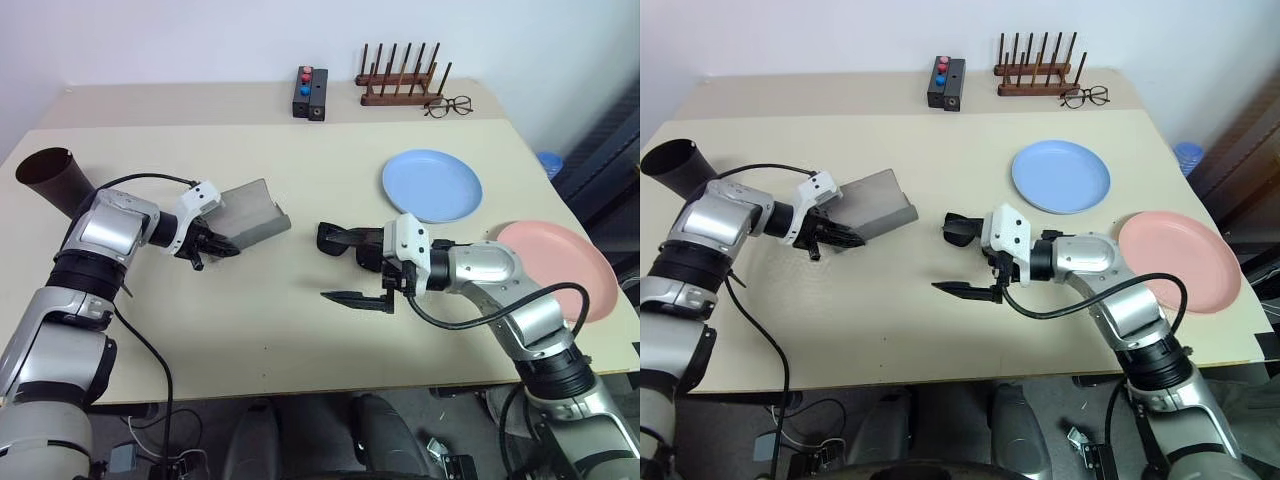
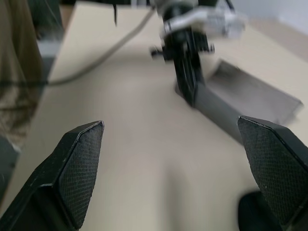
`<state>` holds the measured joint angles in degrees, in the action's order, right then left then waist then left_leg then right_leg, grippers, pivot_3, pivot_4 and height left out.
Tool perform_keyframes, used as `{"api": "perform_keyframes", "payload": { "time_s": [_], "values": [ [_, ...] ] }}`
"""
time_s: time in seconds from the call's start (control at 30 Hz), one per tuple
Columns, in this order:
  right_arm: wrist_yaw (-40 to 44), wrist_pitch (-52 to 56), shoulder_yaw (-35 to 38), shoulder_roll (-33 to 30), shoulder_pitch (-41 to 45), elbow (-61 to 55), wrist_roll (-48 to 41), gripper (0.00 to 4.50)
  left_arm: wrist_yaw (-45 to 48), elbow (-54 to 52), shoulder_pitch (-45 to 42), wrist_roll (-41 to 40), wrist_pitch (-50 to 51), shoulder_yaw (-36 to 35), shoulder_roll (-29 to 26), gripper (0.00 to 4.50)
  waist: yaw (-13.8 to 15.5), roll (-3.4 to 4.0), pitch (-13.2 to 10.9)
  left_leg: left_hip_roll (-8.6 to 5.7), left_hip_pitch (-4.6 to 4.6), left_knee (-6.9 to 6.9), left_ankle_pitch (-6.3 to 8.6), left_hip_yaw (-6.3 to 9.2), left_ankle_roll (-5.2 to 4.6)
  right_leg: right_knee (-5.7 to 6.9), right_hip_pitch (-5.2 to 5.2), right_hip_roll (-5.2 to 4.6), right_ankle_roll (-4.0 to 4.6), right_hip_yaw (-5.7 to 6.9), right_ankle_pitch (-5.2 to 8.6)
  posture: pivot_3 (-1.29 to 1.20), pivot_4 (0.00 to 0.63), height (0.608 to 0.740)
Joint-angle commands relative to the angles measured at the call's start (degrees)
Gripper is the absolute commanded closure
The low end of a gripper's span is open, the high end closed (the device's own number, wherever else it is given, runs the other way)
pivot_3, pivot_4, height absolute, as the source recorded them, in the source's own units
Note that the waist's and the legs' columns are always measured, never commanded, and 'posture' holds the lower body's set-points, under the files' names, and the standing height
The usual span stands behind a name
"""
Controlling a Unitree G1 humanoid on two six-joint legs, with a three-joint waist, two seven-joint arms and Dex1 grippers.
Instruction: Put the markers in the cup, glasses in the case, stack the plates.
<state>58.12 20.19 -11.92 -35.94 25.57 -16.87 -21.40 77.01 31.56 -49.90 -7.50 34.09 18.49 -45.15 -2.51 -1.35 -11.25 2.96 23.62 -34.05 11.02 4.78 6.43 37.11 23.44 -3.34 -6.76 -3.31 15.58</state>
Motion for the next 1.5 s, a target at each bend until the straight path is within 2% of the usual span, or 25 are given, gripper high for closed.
{"api": "perform_keyframes", "payload": {
  "time_s": [0.03, 0.27, 0.5, 0.87, 1.03, 1.2, 1.37, 1.47, 1.5],
  "values": [
    [0.97, -0.78, 3.72, -3.89, -0.33, -0.87, 1.07, 0.00, 2.80, -5.23, 2.55, -1.16, -0.81, -2.26, -2.13, 4.46, -0.01, 0.00, 0.00, 0.00, 0.00, 0.00, 0.00, 0.00, 0.00, 0.00, 0.00, 0.00, 0.00, 0.00, 0.00, 0.00, 0.150, 0.740],
    [3.27, 1.10, 9.65, -9.35, -2.64, 1.17, -1.57, 0.00, 8.36, -25.34, 15.09, -5.31, 1.34, -4.41, -10.71, 4.46, -0.09, 0.00, -0.01, 0.02, -0.01, 0.01, 0.02, -0.01, -0.03, 0.02, 0.01, 0.00, 0.03, -0.02, 0.02, 0.00, 0.150, 0.740],
    [5.97, 3.55, 10.10, -11.15, -5.33, 0.17, -2.76, 0.00, 9.52, -37.21, 22.12, -6.55, 2.18, -4.12, -16.17, 4.46, 0.20, 0.00, -0.02, -0.01, 0.00, -0.08, 0.02, -0.04, -0.03, -0.01, -0.02, -0.07, 0.28, -0.02, 0.16, 0.00, 0.150, 0.740],
    [6.23, 2.92, 10.27, -10.63, -5.54, 1.14, -2.05, 0.00, 8.86, -38.34, 24.45, -4.54, -2.06, -3.89, -16.86, 4.46, 0.04, 0.01, -0.02, 0.00, 0.00, -0.09, 0.03, -0.05, -0.05, 0.00, -0.01, -0.06, 0.29, -0.03, 0.16, 0.00, 0.150, 0.740],
    [5.06, 3.36, 10.03, -9.71, -4.25, 0.96, -2.21, 0.00, 5.68, -37.76, 24.00, -4.37, -4.36, -5.63, -15.09, 4.46, 0.04, 0.01, -0.02, 0.00, 0.00, -0.09, 0.03, -0.05, -0.05, 0.00, -0.01, -0.06, 0.28, -0.03, 0.16, 0.00, 0.150, 0.740],
    [3.20, 9.25, 10.30, -7.74, -1.55, -1.25, -6.71, 0.00, 5.87, -39.54, 22.12, -10.26, 0.42, -10.05, -15.11, 4.46, -0.01, 0.01, -0.02, 0.00, 0.00, -0.11, 0.03, -0.05, -0.05, 0.03, -0.01, -0.04, 0.28, -0.02, 0.16, 0.00, 0.150, 0.740],
    [2.70, 9.47, 8.48, -6.87, 0.08, -0.86, -5.68, 0.00, 6.32, -39.98, 22.62, -12.42, 1.93, -10.78, -15.03, 4.46, -0.01, 0.02, -0.03, 0.00, 0.00, -0.10, 0.03, -0.05, -0.05, 0.04, -0.01, -0.05, 0.26, -0.03, 0.17, 0.00, 0.150, 0.740],
    [2.90, 8.66, 7.91, -6.86, 0.30, -0.36, -5.03, 0.00, 5.52, -39.94, 22.86, -12.59, 2.29, -10.52, -14.77, 3.57, -0.01, 0.02, -0.03, 0.00, 0.00, -0.10, 0.03, -0.05, -0.06, 0.05, 0.00, -0.04, 0.26, -0.02, 0.17, 0.00, 0.150, 0.740],
    [2.94, 8.51, 7.89, -6.85, 0.32, -0.28, -4.95, 0.00, 5.69, -39.97, 22.97, -12.65, 2.38, -10.20, -14.96, 3.10, 0.00, 0.02, -0.03, 0.00, 0.00, -0.10, 0.03, -0.05, -0.05, 0.04, -0.01, -0.04, 0.26, -0.02, 0.17, 0.00, 0.150, 0.740]
  ]
}}
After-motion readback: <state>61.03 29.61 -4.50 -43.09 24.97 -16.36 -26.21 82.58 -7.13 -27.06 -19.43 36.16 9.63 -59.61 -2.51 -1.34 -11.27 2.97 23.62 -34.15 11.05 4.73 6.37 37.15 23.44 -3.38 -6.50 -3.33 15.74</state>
